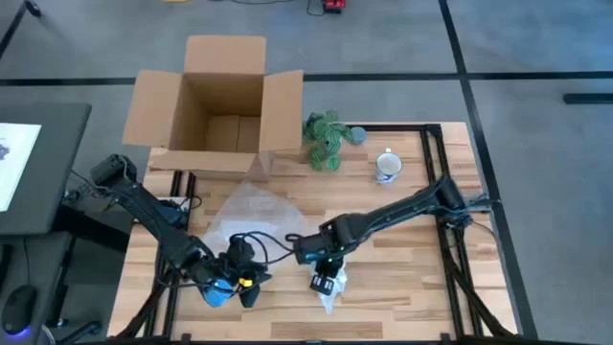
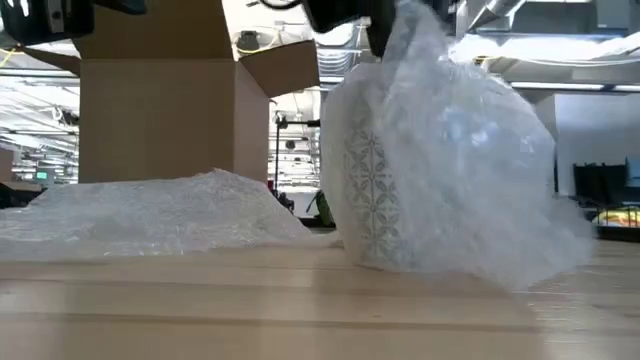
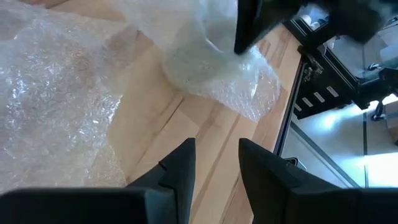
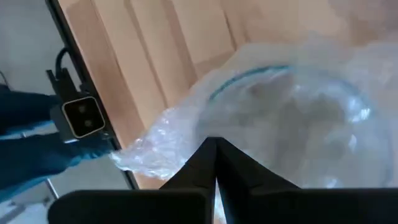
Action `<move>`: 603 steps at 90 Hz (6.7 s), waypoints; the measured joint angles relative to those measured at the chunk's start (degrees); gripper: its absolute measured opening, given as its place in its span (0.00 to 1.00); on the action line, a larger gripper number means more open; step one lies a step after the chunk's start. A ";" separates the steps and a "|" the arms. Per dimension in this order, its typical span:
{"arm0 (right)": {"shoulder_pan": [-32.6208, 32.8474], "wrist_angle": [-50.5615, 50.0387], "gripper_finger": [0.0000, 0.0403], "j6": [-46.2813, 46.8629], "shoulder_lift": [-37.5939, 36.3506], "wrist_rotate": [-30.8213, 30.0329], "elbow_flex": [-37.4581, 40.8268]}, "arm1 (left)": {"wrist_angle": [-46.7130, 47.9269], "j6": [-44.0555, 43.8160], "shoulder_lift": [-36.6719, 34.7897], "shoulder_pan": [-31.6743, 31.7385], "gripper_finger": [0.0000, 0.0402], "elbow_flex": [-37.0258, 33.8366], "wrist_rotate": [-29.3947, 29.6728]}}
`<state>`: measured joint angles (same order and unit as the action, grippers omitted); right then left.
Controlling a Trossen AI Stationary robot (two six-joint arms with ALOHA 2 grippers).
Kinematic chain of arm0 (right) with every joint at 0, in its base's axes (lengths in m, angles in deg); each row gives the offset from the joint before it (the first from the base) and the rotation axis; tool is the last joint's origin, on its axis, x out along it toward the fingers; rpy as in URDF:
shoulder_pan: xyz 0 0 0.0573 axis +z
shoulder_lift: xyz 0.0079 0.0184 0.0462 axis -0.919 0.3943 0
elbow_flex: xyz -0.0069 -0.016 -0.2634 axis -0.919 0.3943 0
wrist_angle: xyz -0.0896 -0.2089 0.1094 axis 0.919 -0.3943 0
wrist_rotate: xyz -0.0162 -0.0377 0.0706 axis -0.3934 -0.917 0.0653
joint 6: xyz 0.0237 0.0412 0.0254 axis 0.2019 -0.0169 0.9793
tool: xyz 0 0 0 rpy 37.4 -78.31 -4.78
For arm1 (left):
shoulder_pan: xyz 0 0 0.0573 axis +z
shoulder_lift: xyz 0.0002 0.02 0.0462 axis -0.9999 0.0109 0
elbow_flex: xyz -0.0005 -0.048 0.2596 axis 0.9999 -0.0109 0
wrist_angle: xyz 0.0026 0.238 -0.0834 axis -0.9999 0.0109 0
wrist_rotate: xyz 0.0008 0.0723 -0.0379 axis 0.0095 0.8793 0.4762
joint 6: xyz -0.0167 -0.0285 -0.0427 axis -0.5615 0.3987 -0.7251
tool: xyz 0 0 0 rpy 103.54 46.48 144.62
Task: Wrap mug
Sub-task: Wrap the green mug with the bubble wrap
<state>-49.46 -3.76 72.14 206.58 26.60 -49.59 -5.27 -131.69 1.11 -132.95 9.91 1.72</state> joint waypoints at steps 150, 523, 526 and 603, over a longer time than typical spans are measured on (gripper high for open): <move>-2.75 -0.62 0.00 -2.83 3.24 -4.67 0.44 | 0.06 0.44 0.07 0.09 0.26 -0.02 -0.04; -1.17 0.04 0.00 5.10 -2.78 -7.24 3.74 | 0.17 2.60 0.02 1.09 0.26 0.00 -1.32; -1.37 0.60 0.00 5.09 -2.26 -7.44 4.14 | 0.19 2.60 0.02 1.09 0.26 0.00 -1.30; -4.18 -5.85 0.00 5.68 -5.07 -12.20 -4.10 | -0.03 2.64 0.04 1.22 0.26 0.00 -1.23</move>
<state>-53.64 -9.60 77.82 201.50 14.40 -53.69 -5.30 -129.05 1.15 -131.73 9.91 0.48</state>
